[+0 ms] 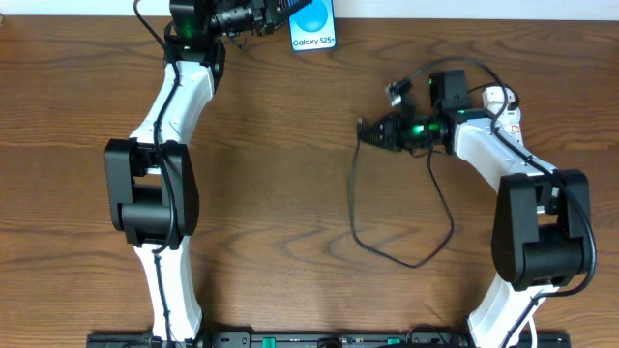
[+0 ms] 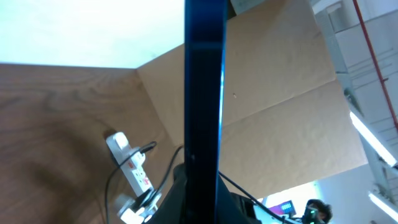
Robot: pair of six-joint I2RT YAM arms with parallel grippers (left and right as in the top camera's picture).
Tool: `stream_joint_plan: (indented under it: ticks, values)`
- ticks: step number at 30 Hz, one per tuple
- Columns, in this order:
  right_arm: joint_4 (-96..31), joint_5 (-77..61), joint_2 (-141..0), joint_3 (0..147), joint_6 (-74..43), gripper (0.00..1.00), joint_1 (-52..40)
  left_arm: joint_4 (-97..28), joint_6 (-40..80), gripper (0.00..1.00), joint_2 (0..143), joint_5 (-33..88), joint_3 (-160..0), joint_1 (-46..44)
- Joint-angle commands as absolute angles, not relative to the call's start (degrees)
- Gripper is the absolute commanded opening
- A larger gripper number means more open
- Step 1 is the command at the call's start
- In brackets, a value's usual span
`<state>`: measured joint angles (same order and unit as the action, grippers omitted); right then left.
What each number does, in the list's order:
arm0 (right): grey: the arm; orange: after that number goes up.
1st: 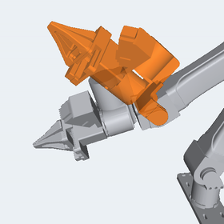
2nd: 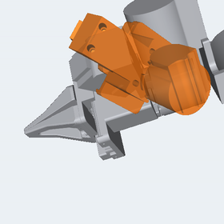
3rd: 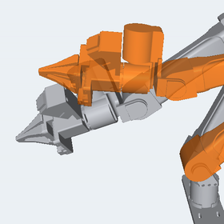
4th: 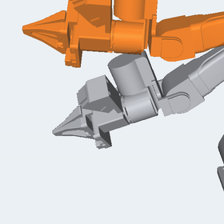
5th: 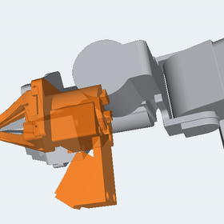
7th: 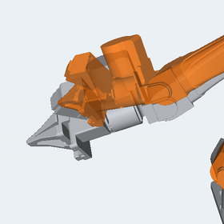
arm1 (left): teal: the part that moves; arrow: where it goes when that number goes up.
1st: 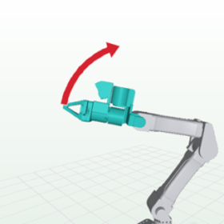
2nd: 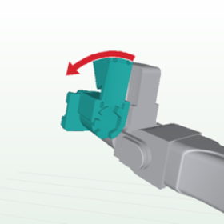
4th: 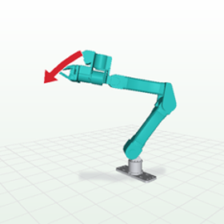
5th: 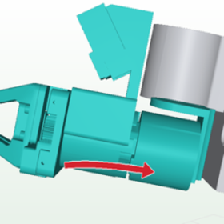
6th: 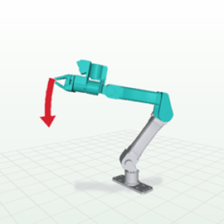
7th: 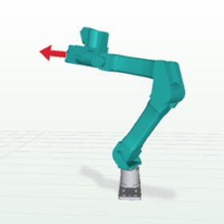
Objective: Plug charger to phone and switch on socket
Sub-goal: 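Lift the plug with the right gripper toward the phone's bottom edge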
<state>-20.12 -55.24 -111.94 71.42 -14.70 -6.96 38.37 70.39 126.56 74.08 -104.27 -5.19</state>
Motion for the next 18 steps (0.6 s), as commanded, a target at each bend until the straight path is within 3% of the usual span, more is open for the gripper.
stream_joint_plan:
  ticks: [1, 10, 18]
  values:
    - [-14.87, -69.12, -109.6, 71.57, -13.91, 0.01, -6.9, 39.33, 73.01, 0.08, 125.36, 75.46, -105.23, -5.39]
    - [-4.62, -71.57, -108.79, 71.79, -20.82, 0.01, -9.32, 38.98, 69.82, 0.07, 125.36, 74.52, -105.23, -5.65]
    - [-4.49, -68.05, -104.03, 73.54, -21.41, 0.02, -11.18, 24.21, 60.97, 0.07, 125.36, 68.88, -105.23, -5.72]
